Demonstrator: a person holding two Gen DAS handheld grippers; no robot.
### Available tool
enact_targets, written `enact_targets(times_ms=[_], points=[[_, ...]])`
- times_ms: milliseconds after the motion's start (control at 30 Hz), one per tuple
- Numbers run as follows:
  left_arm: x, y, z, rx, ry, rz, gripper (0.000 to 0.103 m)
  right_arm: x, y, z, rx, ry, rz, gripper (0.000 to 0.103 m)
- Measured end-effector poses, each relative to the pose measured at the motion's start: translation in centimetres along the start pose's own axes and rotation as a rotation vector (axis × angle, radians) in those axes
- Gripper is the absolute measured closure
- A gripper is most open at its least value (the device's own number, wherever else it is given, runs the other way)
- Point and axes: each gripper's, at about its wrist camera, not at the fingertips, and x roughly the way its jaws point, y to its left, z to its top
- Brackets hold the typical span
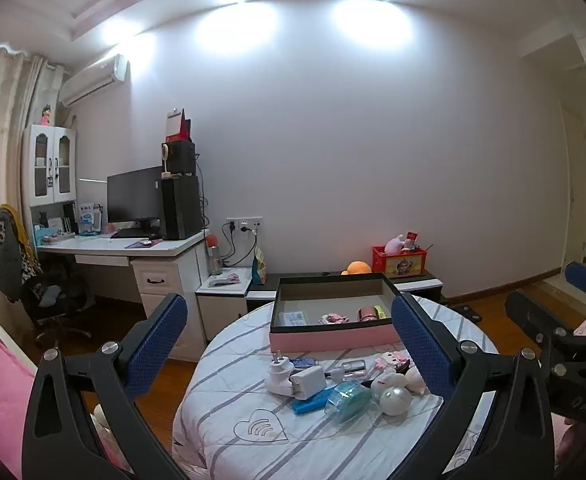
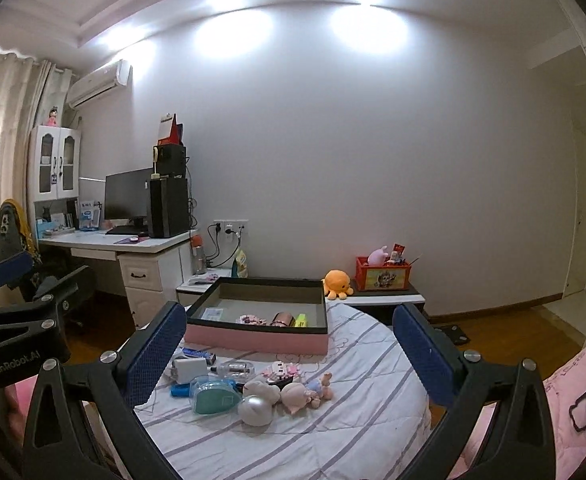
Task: Organize rigid objects
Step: 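Withdraw both tools from the pink box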
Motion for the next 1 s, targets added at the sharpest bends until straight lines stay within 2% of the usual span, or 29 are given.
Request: enact_targets(times_ms=[467, 667, 867, 1000], points=[[0.9, 0.4, -0.3, 0.014, 0.041, 0.0, 0.0, 0.1, -0.6, -0.3, 0.003, 0.008, -0.032, 0.0], [3.7, 2.5, -2.4, -0.02, 0.14, 0.001, 0.0, 2.2, -1.6, -1.7, 0.015, 0.08, -0.059, 0.0], [8.1, 5.4, -6.6, -0.062, 0.308, 0.024, 0.0, 5.3, -2.7, -4.4, 0.032, 0.194, -0.069, 0.0], [11.2, 6.0, -9.3, -0.097, 0.419, -0.013, 0.0, 7.9, -3.1, -6.4, 0.047, 0.28, -0.061, 0.0]])
